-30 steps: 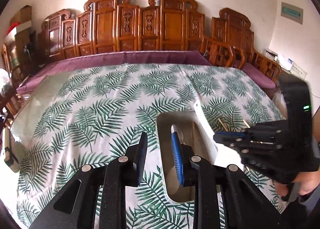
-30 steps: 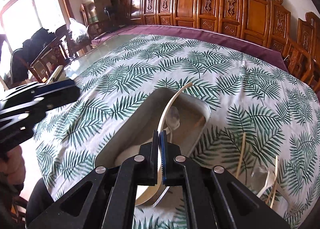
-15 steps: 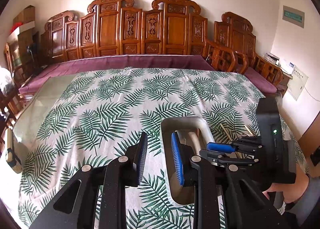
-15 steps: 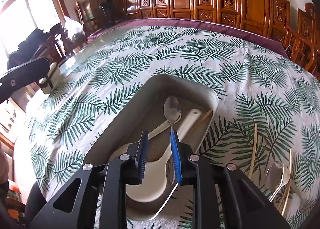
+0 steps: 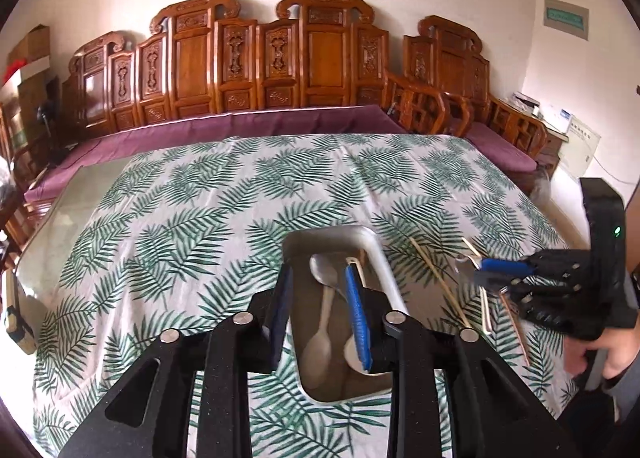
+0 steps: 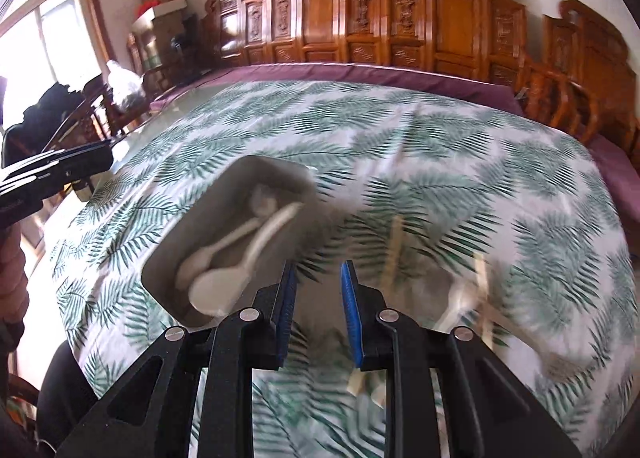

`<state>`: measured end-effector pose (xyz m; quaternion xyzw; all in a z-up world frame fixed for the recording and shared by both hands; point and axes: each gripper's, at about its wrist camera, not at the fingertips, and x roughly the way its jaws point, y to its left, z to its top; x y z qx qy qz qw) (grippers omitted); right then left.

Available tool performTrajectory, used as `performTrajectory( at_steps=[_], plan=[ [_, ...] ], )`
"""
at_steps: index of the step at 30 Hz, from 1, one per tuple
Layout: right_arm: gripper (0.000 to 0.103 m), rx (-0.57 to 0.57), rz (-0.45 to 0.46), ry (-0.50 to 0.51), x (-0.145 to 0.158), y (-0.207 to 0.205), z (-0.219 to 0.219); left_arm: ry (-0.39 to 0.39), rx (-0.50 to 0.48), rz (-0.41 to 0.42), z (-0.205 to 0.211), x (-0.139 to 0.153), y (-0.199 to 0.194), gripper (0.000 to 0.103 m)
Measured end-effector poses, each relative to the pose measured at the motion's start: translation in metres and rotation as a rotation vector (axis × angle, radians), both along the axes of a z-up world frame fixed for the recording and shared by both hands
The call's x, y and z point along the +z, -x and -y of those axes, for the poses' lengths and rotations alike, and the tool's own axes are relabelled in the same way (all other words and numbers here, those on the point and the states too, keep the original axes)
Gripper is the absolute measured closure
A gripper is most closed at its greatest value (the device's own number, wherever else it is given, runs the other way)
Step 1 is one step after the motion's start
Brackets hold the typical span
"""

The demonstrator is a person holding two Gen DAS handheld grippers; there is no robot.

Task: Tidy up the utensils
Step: 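Open the left tool to drop the chopstick while the right tool lowers the ladle into the tray and opens, then reach the right tool to a bamboo chopstick on the cloth and grasp it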

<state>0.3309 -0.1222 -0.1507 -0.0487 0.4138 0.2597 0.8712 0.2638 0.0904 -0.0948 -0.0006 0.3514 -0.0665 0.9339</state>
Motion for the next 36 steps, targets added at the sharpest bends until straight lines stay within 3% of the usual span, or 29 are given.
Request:
performTrajectory(
  at_steps=[7,13,15,18,24,30,36],
  plan=[
    [0.078,-0.128,0.001,0.030,-0.007,0.023,0.084,-0.002,-0.066,-0.005,0.027,-0.003,0.009,0.060],
    [0.078,-0.175,-0.040,0.029,-0.026,0.031,0.119,-0.025,-0.127,-0.023,0.058,-0.012,0.018,0.053],
    [0.078,-0.171,-0.057,0.029,-0.032,0.032,0.122,-0.036,-0.149,-0.033,0.069,-0.017,0.022,0.052],
    [0.078,-0.152,-0.077,0.030,-0.043,0.033,0.116,-0.047,-0.174,-0.034,0.083,-0.022,0.028,0.039],
    [0.078,-0.125,-0.130,0.043,-0.065,0.033,0.098,-0.042,-0.203,-0.041,0.097,-0.025,0.037,0.030],
    [0.078,-0.124,-0.186,0.083,-0.084,0.027,0.084,-0.028,-0.168,-0.061,0.099,-0.028,0.042,0.029],
    [0.084,-0.131,-0.178,0.183,-0.089,0.021,0.078,-0.041,-0.146,-0.094,0.106,-0.033,0.041,0.029]
  ],
)
